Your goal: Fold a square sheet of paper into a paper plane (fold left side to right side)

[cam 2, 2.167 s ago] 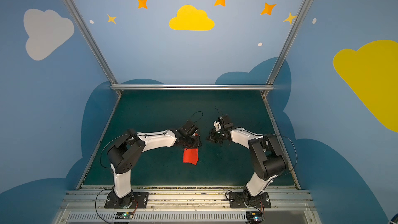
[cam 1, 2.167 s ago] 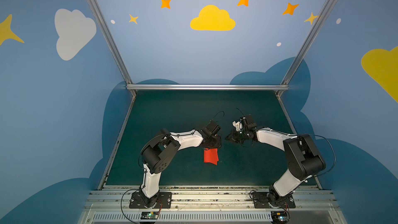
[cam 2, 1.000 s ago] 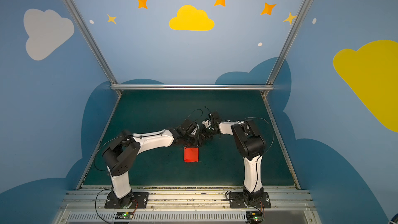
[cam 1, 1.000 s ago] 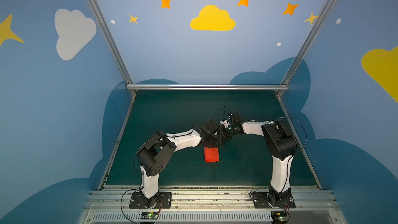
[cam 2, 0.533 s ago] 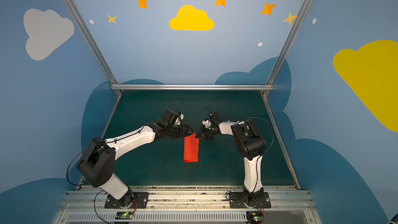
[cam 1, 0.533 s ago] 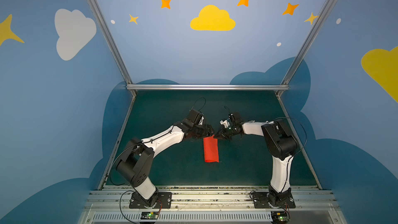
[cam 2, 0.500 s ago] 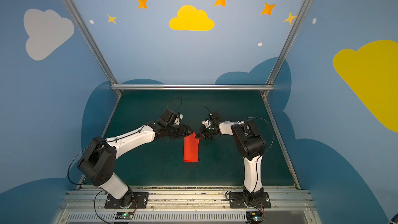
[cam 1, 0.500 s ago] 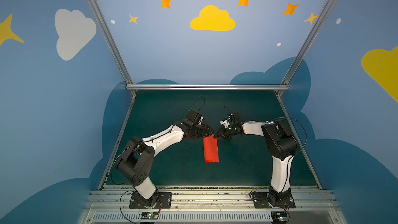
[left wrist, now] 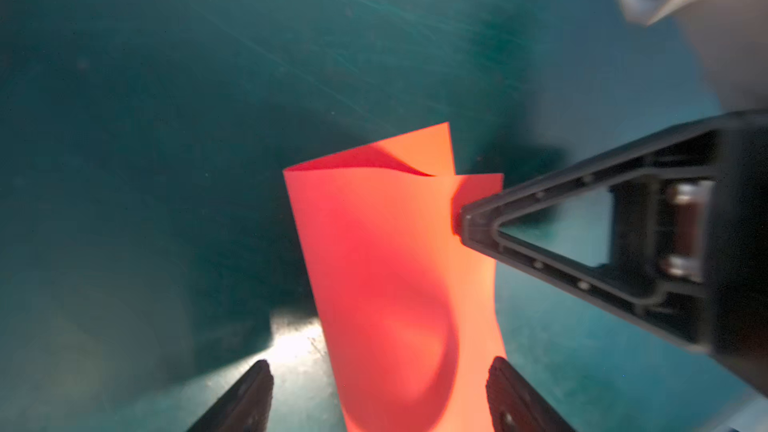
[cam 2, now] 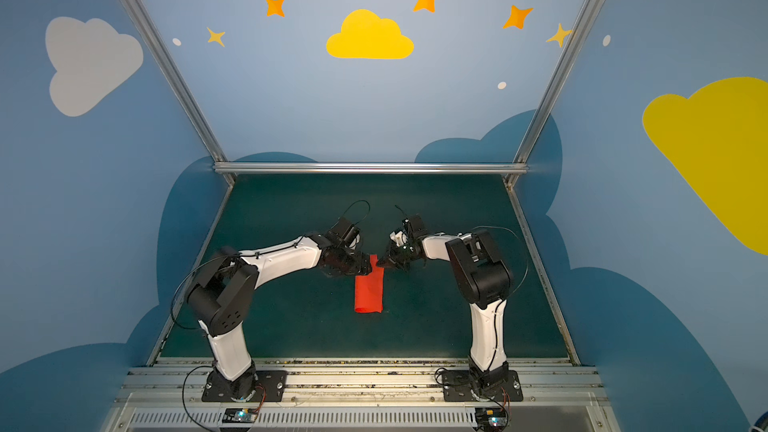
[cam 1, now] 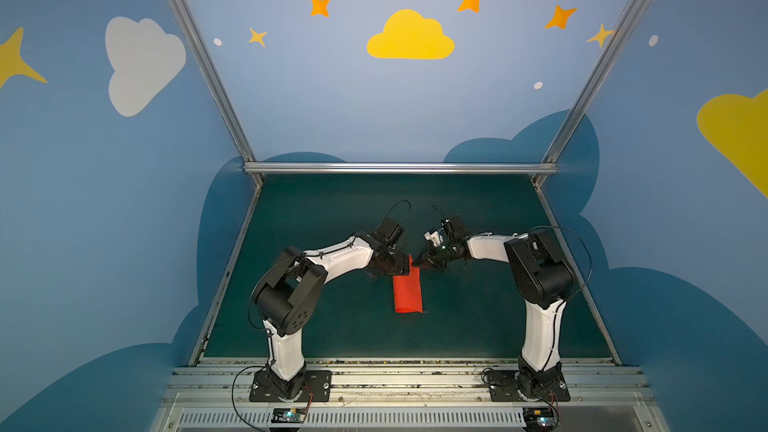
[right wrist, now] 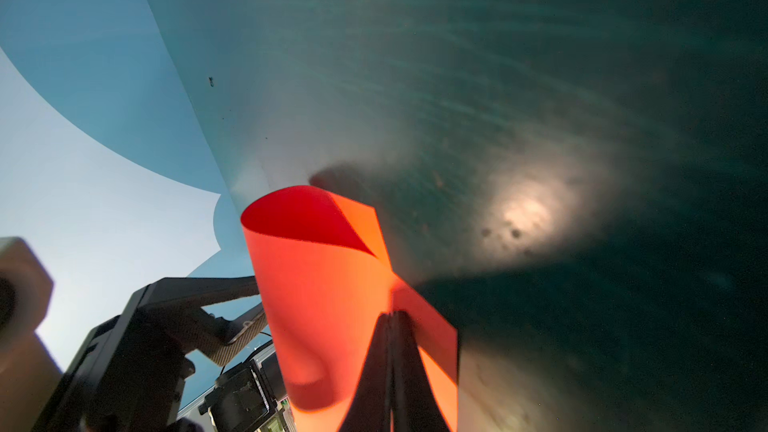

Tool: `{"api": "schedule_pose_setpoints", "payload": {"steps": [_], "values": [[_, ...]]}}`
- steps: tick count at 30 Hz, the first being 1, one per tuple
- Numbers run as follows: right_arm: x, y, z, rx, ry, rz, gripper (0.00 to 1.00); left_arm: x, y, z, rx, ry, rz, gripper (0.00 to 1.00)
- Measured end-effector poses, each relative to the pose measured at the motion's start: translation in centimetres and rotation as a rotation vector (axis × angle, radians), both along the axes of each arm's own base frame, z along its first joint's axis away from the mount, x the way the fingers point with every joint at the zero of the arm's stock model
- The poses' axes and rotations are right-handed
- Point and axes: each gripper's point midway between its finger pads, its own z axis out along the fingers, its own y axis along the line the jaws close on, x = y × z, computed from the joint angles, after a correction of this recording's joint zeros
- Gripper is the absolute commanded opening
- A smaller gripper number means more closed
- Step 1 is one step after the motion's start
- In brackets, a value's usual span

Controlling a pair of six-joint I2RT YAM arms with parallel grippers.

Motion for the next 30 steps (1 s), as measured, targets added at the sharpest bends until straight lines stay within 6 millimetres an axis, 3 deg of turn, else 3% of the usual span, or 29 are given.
{"api": "schedule_pose_setpoints", "payload": {"steps": [6,13,16,22,30], "values": [[0.1,0.0,1.5,0.009,-0.021,-0.001,0.0,0.2,0.9,-1.1,0.068,-0.009,0.01,0.79],[0.6,-0.2,7.8,0.05,-0.163,-0.006,0.0,0.6,1.4,-1.1,0.094,-0.027,0.024,0.79],[0.7,-0.9,9.1,0.015,-0.218,-0.016,0.0,0.8,1.5,-1.1,0.103,-0.033,0.03,0.78],[0.2,-2.6,7.9,-0.097,-0.242,-0.011,0.0,1.1,2.0,-1.1,0.116,-0.042,0.043,0.78],[-2.5,-3.8,4.6,-0.147,-0.171,0.028,0.0,1.1,2.3,-1.4,0.117,-0.042,0.048,0.77]]}}
